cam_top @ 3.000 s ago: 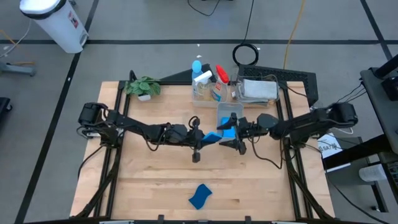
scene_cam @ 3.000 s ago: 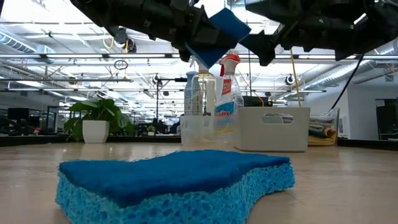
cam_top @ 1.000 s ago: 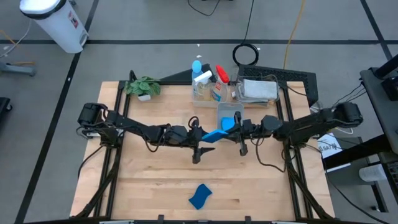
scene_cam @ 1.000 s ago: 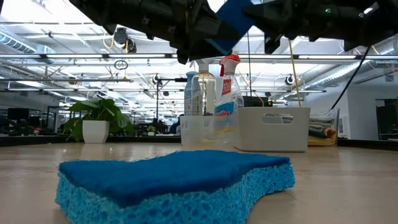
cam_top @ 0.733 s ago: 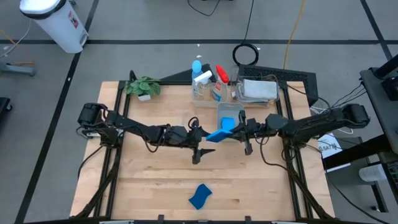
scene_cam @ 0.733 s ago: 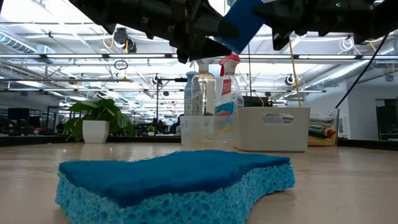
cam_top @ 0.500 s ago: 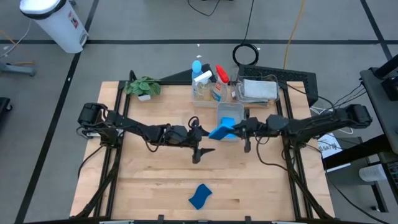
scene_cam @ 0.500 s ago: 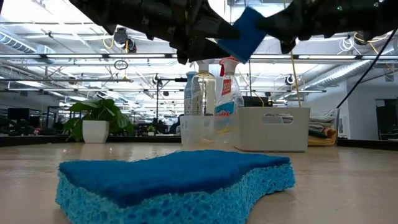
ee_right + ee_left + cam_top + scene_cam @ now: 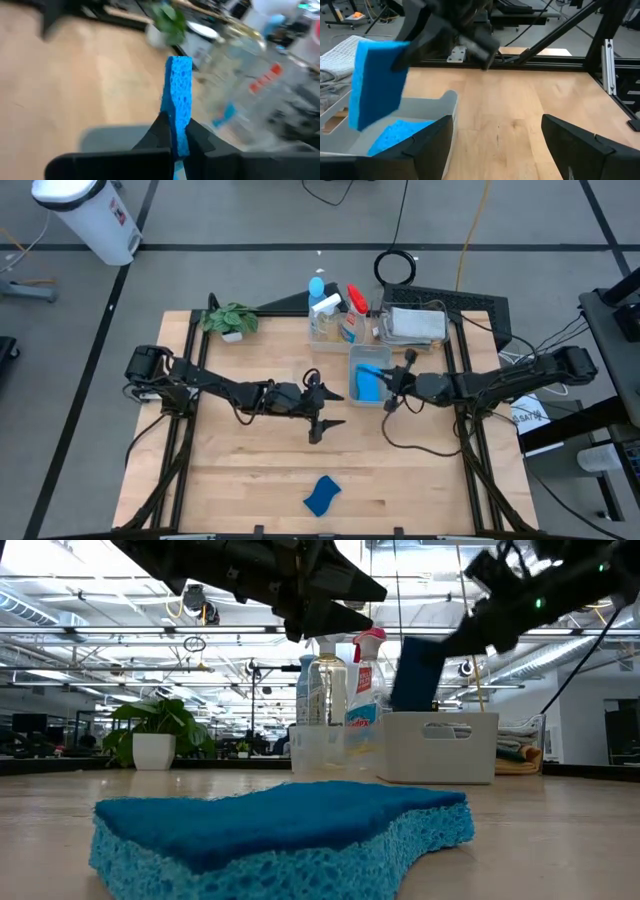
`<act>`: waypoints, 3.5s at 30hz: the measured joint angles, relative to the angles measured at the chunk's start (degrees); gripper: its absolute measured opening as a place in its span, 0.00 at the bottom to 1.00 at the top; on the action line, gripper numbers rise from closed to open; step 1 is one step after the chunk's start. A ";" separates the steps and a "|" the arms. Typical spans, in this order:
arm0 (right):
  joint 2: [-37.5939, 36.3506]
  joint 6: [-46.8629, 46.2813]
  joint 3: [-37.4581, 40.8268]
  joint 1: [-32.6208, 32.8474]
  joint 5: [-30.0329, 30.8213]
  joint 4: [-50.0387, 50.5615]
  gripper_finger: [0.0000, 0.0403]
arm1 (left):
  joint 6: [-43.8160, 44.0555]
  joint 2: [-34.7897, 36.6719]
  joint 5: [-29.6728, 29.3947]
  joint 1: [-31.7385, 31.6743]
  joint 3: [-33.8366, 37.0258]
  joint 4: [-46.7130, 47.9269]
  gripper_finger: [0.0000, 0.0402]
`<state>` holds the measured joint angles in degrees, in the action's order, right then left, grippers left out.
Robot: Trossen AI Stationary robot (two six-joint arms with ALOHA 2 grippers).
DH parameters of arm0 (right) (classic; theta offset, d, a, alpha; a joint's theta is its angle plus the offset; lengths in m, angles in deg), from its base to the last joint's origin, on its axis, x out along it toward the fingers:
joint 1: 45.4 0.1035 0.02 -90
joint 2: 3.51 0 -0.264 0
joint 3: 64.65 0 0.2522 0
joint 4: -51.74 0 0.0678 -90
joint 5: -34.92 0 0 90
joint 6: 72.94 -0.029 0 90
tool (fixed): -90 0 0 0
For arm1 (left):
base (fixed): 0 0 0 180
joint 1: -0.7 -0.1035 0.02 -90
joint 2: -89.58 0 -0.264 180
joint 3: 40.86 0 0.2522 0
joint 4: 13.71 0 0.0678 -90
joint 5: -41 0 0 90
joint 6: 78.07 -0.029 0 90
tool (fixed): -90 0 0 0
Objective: Pick & Place Kitchen Items
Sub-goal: Put the blue sponge into the gray bin
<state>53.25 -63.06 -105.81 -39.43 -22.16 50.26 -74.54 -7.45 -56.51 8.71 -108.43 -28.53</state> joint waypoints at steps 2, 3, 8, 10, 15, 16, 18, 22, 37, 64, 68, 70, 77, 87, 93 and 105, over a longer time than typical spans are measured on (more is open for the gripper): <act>0.82 1.45 0.36 -0.08 4.09 1.20 0.00 | -0.11 0.00 0.00 -0.04 0.00 -0.12 0.77; 1.42 2.76 0.86 -0.18 5.39 0.20 0.00 | -0.20 0.02 -0.02 -0.04 0.00 -0.20 0.77; 5.04 11.19 4.25 -1.17 5.98 -6.74 0.00 | -0.24 0.02 -0.02 -0.04 0.00 -0.19 0.77; 6.58 12.89 5.42 -1.96 6.03 -9.58 0.00 | -0.26 0.01 -0.02 -0.04 0.00 -0.14 0.77; 9.81 13.49 6.91 -4.36 2.60 -13.67 0.00 | -0.29 0.02 -0.02 -0.04 0.00 -0.05 0.77; 10.09 13.42 6.91 -4.81 0.46 -13.70 0.00 | -0.31 0.02 -0.02 -0.04 0.00 0.02 0.77; 10.62 13.30 6.91 -5.52 -2.99 -13.79 0.00 | -0.33 0.02 -0.04 -0.04 0.01 0.06 0.77; 10.80 10.90 6.93 -5.95 -6.41 -13.72 0.00 | -0.33 0.02 -0.03 -0.04 0.00 0.13 0.77; 10.80 5.55 6.93 -5.89 -7.64 -13.69 0.21 | -0.30 0.02 -0.02 -0.04 0.00 0.15 0.77; 10.75 -2.91 6.93 -5.87 -7.73 -14.35 0.41 | -0.30 0.00 0.00 -0.04 0.02 0.57 0.77; 10.23 -4.27 6.93 -5.87 -9.22 -14.10 0.42 | -0.30 0.00 0.00 -0.04 0.00 0.57 0.77; 9.33 -4.91 6.93 -5.87 -12.10 -14.12 0.42 | -0.30 0.00 0.00 -0.04 0.00 0.59 0.77; 2.92 -8.87 6.93 -5.85 -16.90 -14.06 0.42 | -0.30 0.00 0.00 -0.04 0.02 1.23 0.77; -2.82 -11.31 6.93 -5.85 -17.01 -11.46 0.42 | 3.80 0.00 19.83 1.61 0.01 1.48 0.77; -2.86 -11.23 6.93 -5.85 -17.02 -11.39 0.41 | -7.39 -0.11 21.97 9.19 0.00 10.88 0.73; -2.86 -12.21 6.93 -5.85 -16.91 -11.48 0.40 | -19.07 -10.88 20.17 16.90 0.02 12.25 0.07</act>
<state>50.38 -75.26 -98.88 -45.28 -39.07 38.78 -93.61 -18.33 -36.34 25.61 -108.40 -16.28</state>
